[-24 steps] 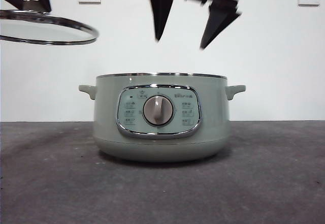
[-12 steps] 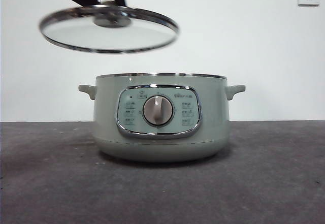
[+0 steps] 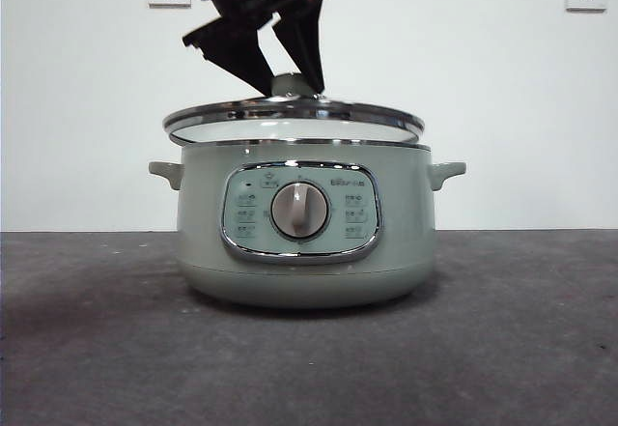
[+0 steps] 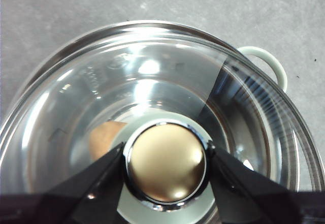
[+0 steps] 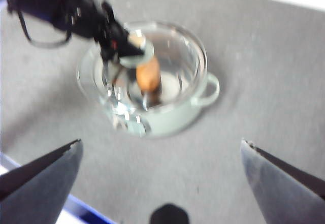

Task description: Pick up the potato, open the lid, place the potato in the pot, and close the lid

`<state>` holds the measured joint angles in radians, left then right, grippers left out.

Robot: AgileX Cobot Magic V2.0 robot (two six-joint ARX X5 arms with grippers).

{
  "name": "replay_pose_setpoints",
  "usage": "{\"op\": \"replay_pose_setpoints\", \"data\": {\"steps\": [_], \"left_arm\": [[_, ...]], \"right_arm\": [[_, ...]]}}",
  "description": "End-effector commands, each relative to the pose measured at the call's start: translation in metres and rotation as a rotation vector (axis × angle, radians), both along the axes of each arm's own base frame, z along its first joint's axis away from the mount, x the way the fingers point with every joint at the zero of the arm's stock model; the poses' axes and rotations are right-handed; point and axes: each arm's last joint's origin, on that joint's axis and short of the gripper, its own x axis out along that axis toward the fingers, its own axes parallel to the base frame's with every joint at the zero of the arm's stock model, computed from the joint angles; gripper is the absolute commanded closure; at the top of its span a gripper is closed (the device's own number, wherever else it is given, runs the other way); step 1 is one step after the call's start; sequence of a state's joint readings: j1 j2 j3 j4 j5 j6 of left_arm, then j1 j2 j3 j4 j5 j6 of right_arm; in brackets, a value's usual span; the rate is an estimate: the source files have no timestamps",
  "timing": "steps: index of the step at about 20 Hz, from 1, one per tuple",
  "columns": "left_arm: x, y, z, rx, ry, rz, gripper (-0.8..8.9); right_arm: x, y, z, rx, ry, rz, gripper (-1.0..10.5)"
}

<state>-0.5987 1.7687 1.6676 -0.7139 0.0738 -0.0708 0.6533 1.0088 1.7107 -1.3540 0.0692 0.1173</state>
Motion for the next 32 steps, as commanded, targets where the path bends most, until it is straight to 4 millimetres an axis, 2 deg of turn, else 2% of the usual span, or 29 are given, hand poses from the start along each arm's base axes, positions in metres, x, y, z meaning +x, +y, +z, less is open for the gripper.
{"op": "replay_pose_setpoints", "data": {"steps": [1, 4, 8, 16, 22, 26, 27, 30, 31, 32], "left_arm": [[0.004, -0.005, 0.002, -0.034, -0.033, -0.003, 8.23], [0.006, -0.006, -0.001, -0.032, -0.027, 0.001, 8.23], [0.009, -0.009, -0.006, -0.029, -0.023, 0.000, 8.23], [0.022, -0.019, -0.043, 0.065, 0.051, 0.009, 8.22], [0.019, -0.020, -0.045, 0.165, 0.013, -0.012, 8.22], [0.019, -0.020, -0.045, 0.162, 0.016, -0.016, 8.10], [0.018, -0.019, -0.043, 0.158, 0.017, -0.019, 7.57], [0.013, -0.008, -0.023, 0.129, -0.025, 0.001, 2.89], [0.009, -0.004, -0.012, 0.114, -0.047, 0.005, 1.98], [0.004, 0.002, 0.000, 0.097, -0.071, 0.012, 1.86]], "right_arm": [[-0.002, -0.001, -0.022, -0.037, 0.079, -0.011, 3.1], [-0.004, -0.003, -0.036, -0.051, 0.114, -0.010, 3.1], [-0.005, -0.003, -0.039, -0.048, 0.128, -0.011, 3.1], [-0.005, -0.003, -0.040, -0.044, 0.132, -0.002, 3.1], [-0.005, -0.003, -0.040, -0.044, 0.132, -0.002, 3.1], [-0.005, -0.003, -0.040, -0.044, 0.132, -0.002, 3.1], [-0.005, -0.003, -0.040, -0.044, 0.132, -0.002, 3.1], [-0.005, -0.002, -0.040, -0.045, 0.134, -0.002, 3.1], [-0.005, -0.002, -0.040, -0.045, 0.134, -0.002, 3.1], [-0.005, -0.002, -0.040, -0.045, 0.134, -0.002, 3.1]]}}
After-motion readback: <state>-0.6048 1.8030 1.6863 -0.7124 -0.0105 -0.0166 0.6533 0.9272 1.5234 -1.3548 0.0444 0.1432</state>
